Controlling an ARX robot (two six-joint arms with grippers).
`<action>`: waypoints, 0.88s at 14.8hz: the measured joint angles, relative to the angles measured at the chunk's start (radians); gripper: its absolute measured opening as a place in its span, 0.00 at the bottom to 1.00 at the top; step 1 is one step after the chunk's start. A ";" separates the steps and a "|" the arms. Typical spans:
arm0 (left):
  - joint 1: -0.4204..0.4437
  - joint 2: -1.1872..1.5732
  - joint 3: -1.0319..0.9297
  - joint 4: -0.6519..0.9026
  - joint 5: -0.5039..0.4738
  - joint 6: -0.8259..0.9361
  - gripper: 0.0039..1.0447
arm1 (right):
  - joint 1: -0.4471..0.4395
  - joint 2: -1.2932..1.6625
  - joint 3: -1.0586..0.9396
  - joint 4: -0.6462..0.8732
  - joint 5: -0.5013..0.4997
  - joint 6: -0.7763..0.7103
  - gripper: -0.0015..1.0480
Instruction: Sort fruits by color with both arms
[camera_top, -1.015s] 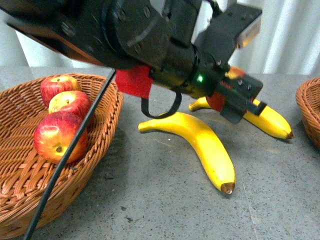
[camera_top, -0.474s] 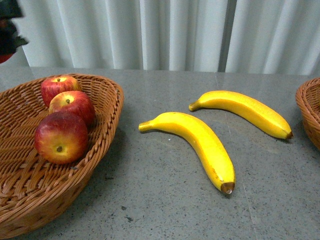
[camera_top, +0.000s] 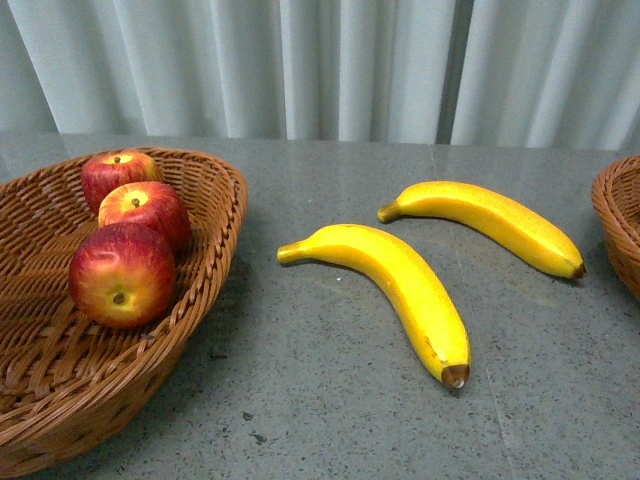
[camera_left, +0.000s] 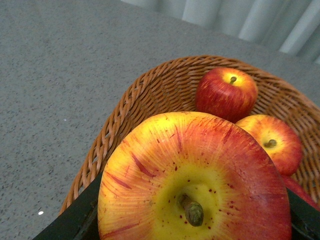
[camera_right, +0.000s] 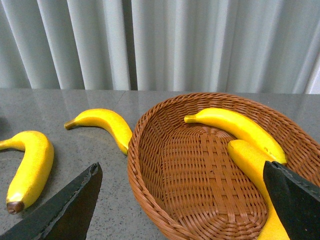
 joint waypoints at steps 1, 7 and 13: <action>0.000 -0.004 0.000 0.003 0.003 -0.010 0.65 | 0.000 0.000 0.000 0.000 0.000 0.000 0.94; 0.003 -0.028 0.000 -0.014 -0.001 -0.014 0.96 | 0.000 0.000 0.000 0.000 0.000 0.000 0.94; -0.085 -0.235 -0.002 0.000 -0.050 0.022 0.94 | 0.000 0.000 0.000 0.000 0.000 0.000 0.94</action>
